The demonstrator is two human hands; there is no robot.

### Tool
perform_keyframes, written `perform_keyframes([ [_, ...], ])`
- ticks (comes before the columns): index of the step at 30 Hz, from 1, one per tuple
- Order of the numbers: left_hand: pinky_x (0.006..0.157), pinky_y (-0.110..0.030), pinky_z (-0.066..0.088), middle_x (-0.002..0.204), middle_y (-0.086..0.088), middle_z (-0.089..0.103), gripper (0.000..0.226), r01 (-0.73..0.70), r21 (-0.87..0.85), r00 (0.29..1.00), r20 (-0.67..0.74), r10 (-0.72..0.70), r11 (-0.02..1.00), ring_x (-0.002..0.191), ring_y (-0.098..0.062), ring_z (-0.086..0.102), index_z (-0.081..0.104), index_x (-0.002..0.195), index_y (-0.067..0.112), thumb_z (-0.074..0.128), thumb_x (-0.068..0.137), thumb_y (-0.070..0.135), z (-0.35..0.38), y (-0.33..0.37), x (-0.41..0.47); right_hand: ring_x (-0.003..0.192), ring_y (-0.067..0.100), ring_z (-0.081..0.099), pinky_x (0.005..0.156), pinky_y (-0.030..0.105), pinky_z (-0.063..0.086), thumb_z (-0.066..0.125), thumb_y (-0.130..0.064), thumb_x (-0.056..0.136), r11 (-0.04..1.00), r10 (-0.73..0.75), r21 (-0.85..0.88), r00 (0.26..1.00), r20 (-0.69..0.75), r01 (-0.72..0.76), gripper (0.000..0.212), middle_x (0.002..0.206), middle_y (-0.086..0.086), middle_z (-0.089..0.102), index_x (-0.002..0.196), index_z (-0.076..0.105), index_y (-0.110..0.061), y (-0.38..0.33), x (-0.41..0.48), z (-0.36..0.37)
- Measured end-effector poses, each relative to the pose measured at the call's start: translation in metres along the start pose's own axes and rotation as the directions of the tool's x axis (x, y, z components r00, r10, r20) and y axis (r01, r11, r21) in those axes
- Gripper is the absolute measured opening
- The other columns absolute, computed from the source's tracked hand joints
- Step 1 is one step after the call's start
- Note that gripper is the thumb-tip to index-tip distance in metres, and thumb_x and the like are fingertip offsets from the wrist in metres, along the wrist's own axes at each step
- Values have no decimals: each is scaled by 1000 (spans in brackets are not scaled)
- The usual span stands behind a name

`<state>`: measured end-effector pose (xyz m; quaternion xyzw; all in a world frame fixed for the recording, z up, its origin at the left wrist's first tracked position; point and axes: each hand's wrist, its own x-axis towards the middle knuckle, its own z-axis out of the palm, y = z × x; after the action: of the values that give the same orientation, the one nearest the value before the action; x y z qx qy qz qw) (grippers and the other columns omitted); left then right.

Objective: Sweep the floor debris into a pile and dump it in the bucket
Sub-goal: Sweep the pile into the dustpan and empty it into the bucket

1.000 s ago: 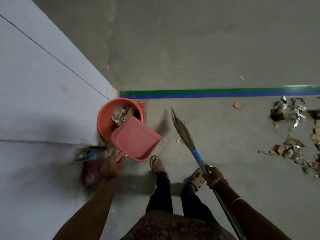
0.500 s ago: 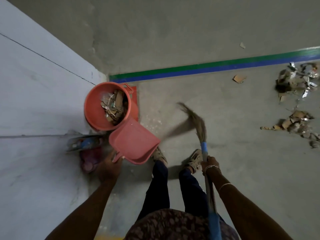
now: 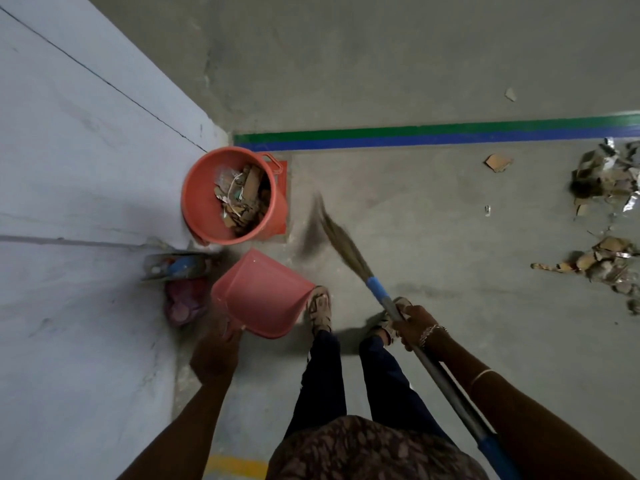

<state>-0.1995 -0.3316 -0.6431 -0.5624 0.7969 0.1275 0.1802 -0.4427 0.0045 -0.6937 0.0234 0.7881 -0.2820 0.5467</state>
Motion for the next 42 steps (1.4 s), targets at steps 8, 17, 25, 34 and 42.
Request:
perform_keyframes([
  [8,82,-38,51,105,-4,71,43,-68,-143,991,104,83,987,98,-30,67,67,117,22,52,95,56,-9,25,10,65,22,68,58,28,58,72,-32,85,998,65,9,998,-8,-65,36,88,9,70,114,62,-13,-28,51,50],
  [17,76,-32,44,119,-3,72,50,-368,-221,906,133,402,903,109,-34,66,60,137,31,71,90,43,-42,73,52,68,40,69,69,59,59,79,-33,71,856,362,487,877,-318,-177,37,74,19,67,91,61,-8,58,99,-12],
  [25,82,-45,57,121,6,71,68,-517,-181,826,151,543,836,109,-29,67,40,142,52,57,80,76,-34,108,122,50,25,58,46,30,51,72,0,83,796,421,587,830,-365,-145,36,78,21,61,110,49,5,-1,-12,-52],
  [34,78,-44,57,119,-6,71,60,-605,-106,774,154,614,789,101,-39,68,51,136,53,63,81,72,-50,190,121,63,33,70,49,36,57,61,-8,83,925,285,353,872,-398,-141,32,90,14,68,113,60,-20,-9,-22,-80],
  [42,86,-35,48,132,5,66,52,-629,-131,733,226,641,766,118,-29,64,58,131,51,70,82,64,-34,300,93,84,26,70,75,42,61,66,-29,70,865,372,452,882,-290,-217,36,96,4,67,105,64,-21,81,76,-120],
])
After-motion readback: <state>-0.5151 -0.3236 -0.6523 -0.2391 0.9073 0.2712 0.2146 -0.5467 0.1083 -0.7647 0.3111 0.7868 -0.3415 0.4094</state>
